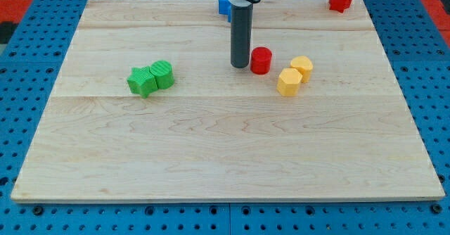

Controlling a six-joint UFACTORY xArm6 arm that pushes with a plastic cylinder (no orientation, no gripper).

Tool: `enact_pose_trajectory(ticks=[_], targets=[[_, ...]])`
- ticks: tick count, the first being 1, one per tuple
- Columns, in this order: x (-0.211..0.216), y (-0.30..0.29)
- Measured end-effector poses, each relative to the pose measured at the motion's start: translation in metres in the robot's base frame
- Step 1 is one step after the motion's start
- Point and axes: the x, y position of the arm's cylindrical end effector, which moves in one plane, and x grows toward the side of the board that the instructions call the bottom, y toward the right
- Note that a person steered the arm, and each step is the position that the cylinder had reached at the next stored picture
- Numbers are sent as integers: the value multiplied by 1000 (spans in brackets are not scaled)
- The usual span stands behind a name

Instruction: Move the red circle towards the yellow heart

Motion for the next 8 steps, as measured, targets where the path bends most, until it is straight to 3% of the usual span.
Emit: enact_pose_trajectory(ticks=[5,6,8], targets=[[12,40],[5,41],[-52,41]])
